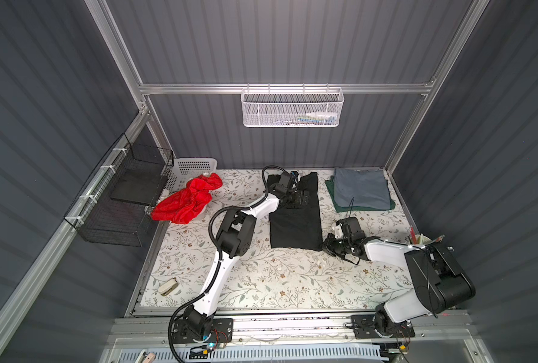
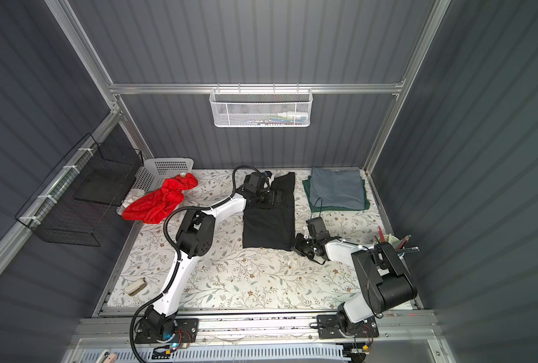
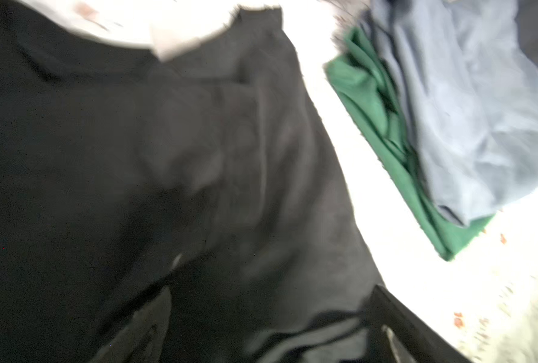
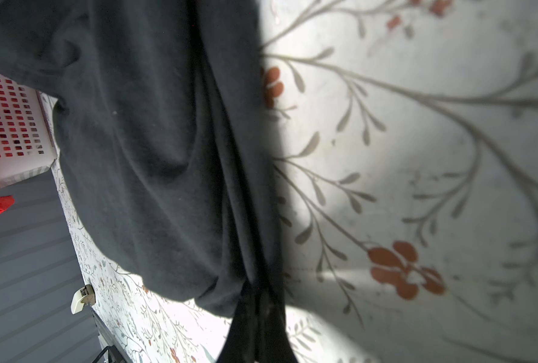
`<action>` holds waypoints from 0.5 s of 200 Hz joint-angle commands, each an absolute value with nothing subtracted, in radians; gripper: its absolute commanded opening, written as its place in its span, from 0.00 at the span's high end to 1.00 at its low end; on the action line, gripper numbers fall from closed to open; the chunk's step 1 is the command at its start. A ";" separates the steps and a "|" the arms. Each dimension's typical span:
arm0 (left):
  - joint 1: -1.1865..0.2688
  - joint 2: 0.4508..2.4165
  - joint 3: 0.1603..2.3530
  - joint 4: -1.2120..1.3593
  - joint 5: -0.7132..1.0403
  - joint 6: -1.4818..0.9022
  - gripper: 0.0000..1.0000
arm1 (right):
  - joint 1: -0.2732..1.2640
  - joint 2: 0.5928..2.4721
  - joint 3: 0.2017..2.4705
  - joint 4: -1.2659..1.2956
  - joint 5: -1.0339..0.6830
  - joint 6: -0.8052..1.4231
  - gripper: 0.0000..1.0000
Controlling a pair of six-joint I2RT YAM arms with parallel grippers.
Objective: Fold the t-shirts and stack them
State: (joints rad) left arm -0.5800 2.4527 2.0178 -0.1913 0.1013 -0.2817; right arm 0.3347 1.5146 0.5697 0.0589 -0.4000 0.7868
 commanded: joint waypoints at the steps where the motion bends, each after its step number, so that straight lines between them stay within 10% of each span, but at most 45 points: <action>1: -0.558 2.324 1.970 -0.236 -0.029 -0.213 0.00 | 0.336 1.489 0.544 0.019 -0.396 0.816 0.97; 59: -0.557 2.010 1.632 -0.206 -0.260 -0.248 0.00 | 0.337 1.444 0.541 0.007 -0.389 0.817 0.76; 100: -0.558 1.753 1.354 -0.179 -0.328 -0.289 0.00 | 0.337 1.351 0.544 -0.071 -0.306 0.789 0.20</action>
State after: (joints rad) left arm -0.5556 1.8656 1.4757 -0.1818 -0.2501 -0.2554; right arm 0.3347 1.3975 0.5480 -0.0071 -0.3725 0.8127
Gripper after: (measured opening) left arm 0.997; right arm 0.668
